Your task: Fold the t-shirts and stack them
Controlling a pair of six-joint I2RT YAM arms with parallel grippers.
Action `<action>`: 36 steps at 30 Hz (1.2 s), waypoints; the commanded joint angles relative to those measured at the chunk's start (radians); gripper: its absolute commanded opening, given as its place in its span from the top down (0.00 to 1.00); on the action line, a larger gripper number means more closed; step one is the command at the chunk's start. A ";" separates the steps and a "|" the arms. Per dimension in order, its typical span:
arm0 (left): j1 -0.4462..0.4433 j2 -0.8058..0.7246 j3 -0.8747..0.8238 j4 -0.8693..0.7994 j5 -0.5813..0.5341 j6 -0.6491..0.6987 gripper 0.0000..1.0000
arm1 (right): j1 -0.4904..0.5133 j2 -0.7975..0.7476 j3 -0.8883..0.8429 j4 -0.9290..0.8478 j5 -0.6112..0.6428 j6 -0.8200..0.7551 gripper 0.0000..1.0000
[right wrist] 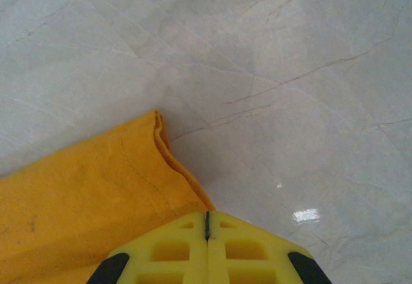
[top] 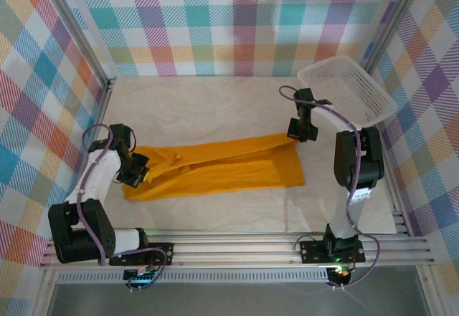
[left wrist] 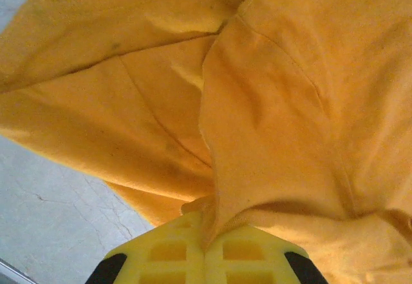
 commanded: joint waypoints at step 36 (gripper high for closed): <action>-0.103 0.012 0.131 -0.010 -0.118 0.082 0.60 | 0.134 -0.146 -0.098 0.003 -0.234 0.120 0.90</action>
